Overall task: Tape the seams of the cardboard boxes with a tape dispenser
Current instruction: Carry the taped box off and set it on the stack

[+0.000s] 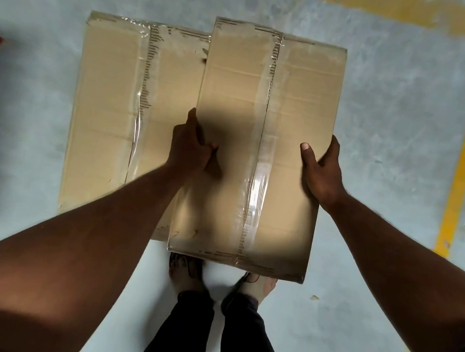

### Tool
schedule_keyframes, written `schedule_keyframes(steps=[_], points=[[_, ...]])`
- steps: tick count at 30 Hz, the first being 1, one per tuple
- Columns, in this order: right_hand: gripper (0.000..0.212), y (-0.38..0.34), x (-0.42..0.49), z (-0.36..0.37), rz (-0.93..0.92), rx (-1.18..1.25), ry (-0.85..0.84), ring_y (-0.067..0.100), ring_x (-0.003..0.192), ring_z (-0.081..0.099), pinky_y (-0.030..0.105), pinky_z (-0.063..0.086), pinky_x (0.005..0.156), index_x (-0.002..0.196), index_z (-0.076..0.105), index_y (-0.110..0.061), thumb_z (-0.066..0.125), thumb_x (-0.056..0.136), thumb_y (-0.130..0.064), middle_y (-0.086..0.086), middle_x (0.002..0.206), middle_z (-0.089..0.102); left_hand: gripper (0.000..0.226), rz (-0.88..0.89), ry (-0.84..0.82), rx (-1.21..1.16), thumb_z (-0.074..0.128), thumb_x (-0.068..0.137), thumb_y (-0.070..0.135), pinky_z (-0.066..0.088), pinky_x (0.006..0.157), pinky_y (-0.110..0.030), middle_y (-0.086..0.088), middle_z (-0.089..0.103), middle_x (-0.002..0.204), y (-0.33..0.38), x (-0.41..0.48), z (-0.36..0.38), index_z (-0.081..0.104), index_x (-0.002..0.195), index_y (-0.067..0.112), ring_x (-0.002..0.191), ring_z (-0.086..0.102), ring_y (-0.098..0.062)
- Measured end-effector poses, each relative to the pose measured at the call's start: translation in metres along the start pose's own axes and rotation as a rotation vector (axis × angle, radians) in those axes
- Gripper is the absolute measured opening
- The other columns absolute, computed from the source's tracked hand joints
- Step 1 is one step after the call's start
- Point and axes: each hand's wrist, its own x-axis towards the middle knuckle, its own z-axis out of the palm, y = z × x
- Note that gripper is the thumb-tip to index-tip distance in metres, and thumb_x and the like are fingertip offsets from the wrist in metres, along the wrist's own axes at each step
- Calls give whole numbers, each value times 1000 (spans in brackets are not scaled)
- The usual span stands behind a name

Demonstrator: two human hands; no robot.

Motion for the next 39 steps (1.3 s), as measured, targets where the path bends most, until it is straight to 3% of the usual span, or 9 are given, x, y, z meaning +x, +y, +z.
schedule_keyframes(steps=[3,6,13,18,23,27,30,32,39], points=[[68,11,13,8,4,7,-3,5,124,54,33,42,111,155,28,-25,61,100,-46,-22,133,53,88,-38,33,65,78,76,33,42,105,-39,-14,52,129,-9,14,13,33,151,24,126,45,-34],[69,19,24,15,11,7,-7,5,123,54,34,42,112,155,27,-24,61,99,-46,-21,133,52,83,-55,64,113,76,85,25,32,103,-33,-15,39,138,-14,22,23,30,154,24,132,33,-34],[73,30,33,26,42,-21,-43,9,124,52,36,42,111,157,22,-24,61,100,-45,-15,140,49,89,-70,114,152,77,85,25,39,105,-42,-15,35,136,-22,22,34,25,158,27,127,36,-37],[71,36,33,28,62,-40,-41,9,122,51,31,41,106,157,22,-23,60,101,-44,-16,138,47,89,-51,139,172,75,87,23,35,98,-32,-14,35,137,-25,16,40,23,159,24,126,36,-35],[73,33,33,30,102,-107,-56,21,131,52,26,37,101,157,19,-17,59,102,-41,1,150,49,82,-9,179,246,72,88,21,42,102,-40,-13,33,143,-26,2,46,27,157,18,125,37,-34],[73,21,33,29,214,-221,-81,33,131,53,29,37,96,151,25,-7,59,100,-46,12,146,52,74,10,119,288,66,90,12,41,102,-36,-12,31,147,-25,-4,41,32,155,17,129,37,-34],[68,5,24,32,247,-311,-48,36,124,56,33,41,90,140,35,1,63,98,-45,18,135,56,67,5,32,275,66,87,8,43,102,-41,-12,31,147,-19,-14,32,39,148,18,133,38,-35],[67,-9,10,32,252,-357,-25,40,127,53,39,43,98,140,36,2,65,97,-41,22,139,51,63,21,-2,272,65,87,11,44,101,-42,-12,35,145,-13,-26,23,42,145,20,134,38,-34],[73,-75,-89,15,67,-435,-171,39,129,53,40,44,103,153,29,2,64,96,-27,26,143,50,80,-17,-148,289,66,90,16,34,117,-37,-11,28,156,30,-107,-24,23,158,15,142,35,-29]])
